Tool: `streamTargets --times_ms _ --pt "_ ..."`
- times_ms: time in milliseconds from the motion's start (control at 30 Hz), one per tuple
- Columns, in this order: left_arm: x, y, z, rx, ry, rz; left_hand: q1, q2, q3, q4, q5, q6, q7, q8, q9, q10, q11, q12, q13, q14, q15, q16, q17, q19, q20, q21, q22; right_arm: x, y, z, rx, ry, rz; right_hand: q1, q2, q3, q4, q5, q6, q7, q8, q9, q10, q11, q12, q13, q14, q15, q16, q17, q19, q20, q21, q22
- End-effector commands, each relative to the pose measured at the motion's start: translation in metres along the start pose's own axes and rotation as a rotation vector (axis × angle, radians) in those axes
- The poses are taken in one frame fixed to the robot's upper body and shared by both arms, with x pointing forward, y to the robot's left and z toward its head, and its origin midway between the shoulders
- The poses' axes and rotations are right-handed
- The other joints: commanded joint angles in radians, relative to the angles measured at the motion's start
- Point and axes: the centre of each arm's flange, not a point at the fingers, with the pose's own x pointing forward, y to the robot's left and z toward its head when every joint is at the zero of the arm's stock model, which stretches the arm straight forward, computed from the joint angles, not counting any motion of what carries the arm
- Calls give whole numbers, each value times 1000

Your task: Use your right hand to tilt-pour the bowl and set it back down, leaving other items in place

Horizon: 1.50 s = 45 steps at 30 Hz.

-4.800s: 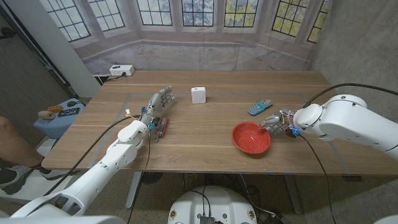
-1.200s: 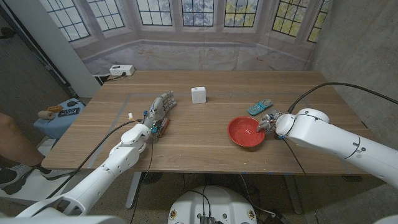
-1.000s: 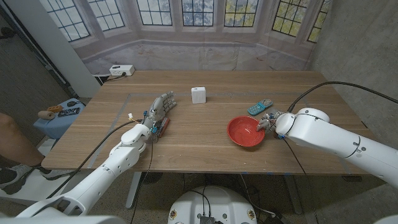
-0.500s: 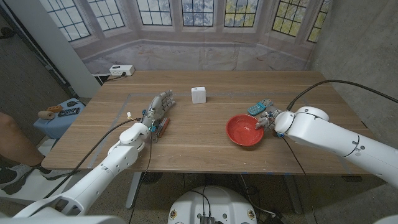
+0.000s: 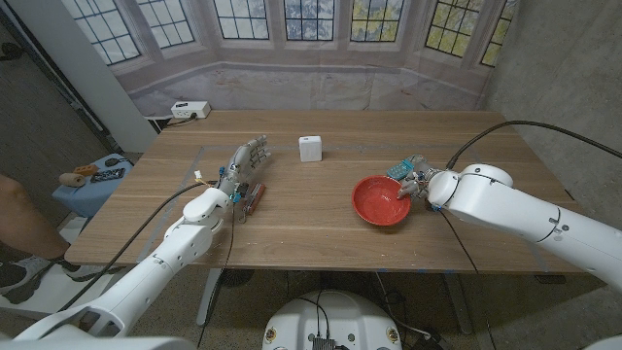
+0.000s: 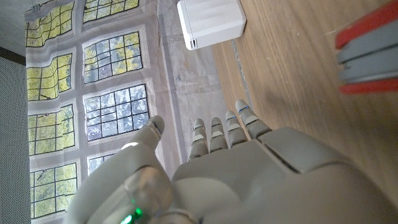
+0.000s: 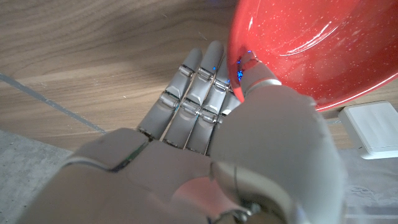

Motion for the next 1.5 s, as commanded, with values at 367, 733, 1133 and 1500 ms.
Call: streamTargets --times_ms 367,733,1133,1500 --pt "0 0 1 3 -1 1 -7 2 2 -8 3 9 5 -2 6 12 0 2 4 6 0 -1 1 13 0 -5 5 -20 -5 10 -49 -34 -169 16 1 -3 7 2 10 -1 6 1 19 -10 4 6 14 -55 -12 11 -3 -38 14 4" --pt "1 -1 1 3 -6 0 -7 3 2 -10 3 10 6 -3 6 11 -2 1 4 6 0 -2 1 15 -1 -8 5 -31 -1 15 -54 -60 -312 19 1 -6 8 2 13 -5 5 0 22 -13 5 9 24 -56 -14 18 0 -39 20 4" --pt "-2 1 0 3 -5 11 -5 4 1 -13 3 12 6 -3 6 12 -2 0 4 7 0 -1 1 16 -2 -12 5 -33 4 18 -55 -85 -408 22 -1 -10 8 2 19 -4 4 -2 25 -14 3 10 32 -56 -19 26 2 -40 27 5" --pt "-1 0 -1 4 -5 12 -5 4 0 -14 3 14 8 -3 6 14 -4 0 5 8 -1 -1 1 18 -2 -15 6 -32 10 22 -60 -119 -518 26 -1 -12 8 1 24 -2 4 -4 27 -10 4 15 39 -56 -24 33 8 -42 36 5"
